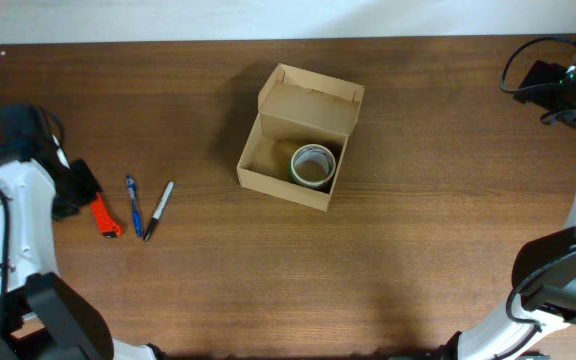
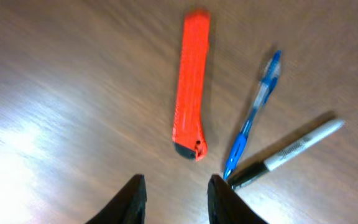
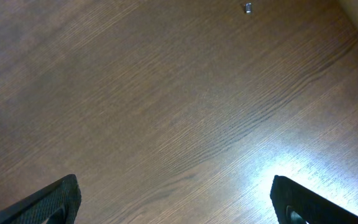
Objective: Pack container
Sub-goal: 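Move the left gripper back to the red cutter and grasp it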
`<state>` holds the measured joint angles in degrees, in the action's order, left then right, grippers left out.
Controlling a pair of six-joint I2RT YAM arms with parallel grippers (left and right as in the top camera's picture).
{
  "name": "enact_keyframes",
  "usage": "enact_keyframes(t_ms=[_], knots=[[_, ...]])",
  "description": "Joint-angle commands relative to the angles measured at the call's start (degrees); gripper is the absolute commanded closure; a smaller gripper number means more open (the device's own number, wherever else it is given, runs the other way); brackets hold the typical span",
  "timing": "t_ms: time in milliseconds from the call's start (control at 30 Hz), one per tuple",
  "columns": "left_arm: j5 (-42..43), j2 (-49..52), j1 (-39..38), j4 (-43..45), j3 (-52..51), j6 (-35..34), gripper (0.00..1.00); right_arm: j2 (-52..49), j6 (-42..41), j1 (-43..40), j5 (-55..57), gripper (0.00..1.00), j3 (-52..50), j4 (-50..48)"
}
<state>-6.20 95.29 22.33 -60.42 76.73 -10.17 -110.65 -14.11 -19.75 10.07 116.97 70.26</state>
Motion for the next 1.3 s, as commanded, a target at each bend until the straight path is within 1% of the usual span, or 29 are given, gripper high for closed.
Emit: enact_keyframes(t_ms=[0, 133, 167, 233, 367, 433, 600, 833, 1133, 1267], knots=[[2.38, -0.55, -0.04, 3.19, -7.76, -2.25, 0.66, 0.44, 0.17, -0.15, 0.5, 0.01, 1.01, 0.02], [2.4, 0.42, -0.02, 10.32, -14.12, -2.25, 0.64, 0.44, 0.17, -0.15, 0.5, 0.01, 1.01, 0.02], [2.43, 1.11, -0.02, 13.33, -15.58, -2.23, 0.61, 0.44, 0.17, -0.15, 0.5, 0.01, 1.01, 0.02], [2.38, 1.84, -0.02, 14.62, -15.63, -2.16, 0.58, 0.44, 0.17, -0.15, 0.5, 0.01, 1.01, 0.02], [2.36, 3.41, -0.02, 17.25, -15.63, -1.75, 0.45, 0.44, 0.17, -0.15, 0.52, 0.01, 1.01, 0.02], [3.43, 4.48, 0.17, 17.81, -15.61, -1.77, 0.43, 0.44, 0.17, -0.15, 0.5, 0.01, 1.01, 0.04], [7.98, 8.13, 1.79, 17.57, -15.45, -1.79, 0.42, 0.44, 0.17, -0.15, 0.5, 0.01, 1.01, 0.02], [7.98, 10.8, 3.98, 19.87, -14.91, -1.4, 0.43, 0.44, 0.17, -0.15, 0.5, 0.01, 1.01, 0.02], [7.98, 13.86, 4.0, 23.89, -14.8, 2.99, 0.43, 0.44, 0.17, -0.15, 0.5, 0.01, 1.01, 0.04], [7.98, 15.23, 4.0, 25.31, -14.69, 2.97, 0.43, 0.44, 0.17, -0.15, 0.5, 0.01, 1.01, 0.04]])
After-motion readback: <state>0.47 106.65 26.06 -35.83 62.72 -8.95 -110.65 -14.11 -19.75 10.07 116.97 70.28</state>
